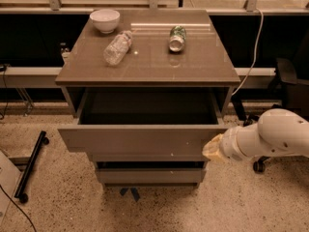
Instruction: Close top drawer
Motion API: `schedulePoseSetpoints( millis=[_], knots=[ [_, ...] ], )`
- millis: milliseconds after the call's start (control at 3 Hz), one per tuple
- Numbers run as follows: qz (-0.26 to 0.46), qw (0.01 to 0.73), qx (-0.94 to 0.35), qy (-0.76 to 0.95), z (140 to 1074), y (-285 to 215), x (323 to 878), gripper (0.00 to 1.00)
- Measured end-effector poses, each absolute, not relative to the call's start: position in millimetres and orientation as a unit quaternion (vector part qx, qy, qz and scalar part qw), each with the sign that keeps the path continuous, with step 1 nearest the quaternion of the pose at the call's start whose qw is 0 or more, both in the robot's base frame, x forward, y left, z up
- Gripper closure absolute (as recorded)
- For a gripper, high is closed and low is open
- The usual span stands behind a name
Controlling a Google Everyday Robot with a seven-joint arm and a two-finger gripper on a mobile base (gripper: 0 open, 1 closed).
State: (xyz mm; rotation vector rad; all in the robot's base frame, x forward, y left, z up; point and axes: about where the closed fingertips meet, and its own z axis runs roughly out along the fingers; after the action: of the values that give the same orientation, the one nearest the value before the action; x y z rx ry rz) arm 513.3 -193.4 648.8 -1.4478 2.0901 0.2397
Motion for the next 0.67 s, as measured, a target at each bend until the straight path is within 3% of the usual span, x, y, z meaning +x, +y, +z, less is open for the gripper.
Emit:
schedulePoseSetpoints(
  millis=[667],
  knots=[
    [0.063, 0.353, -0.555, 0.75, 643.1, -163.6, 588.6, 1.0]
  ],
)
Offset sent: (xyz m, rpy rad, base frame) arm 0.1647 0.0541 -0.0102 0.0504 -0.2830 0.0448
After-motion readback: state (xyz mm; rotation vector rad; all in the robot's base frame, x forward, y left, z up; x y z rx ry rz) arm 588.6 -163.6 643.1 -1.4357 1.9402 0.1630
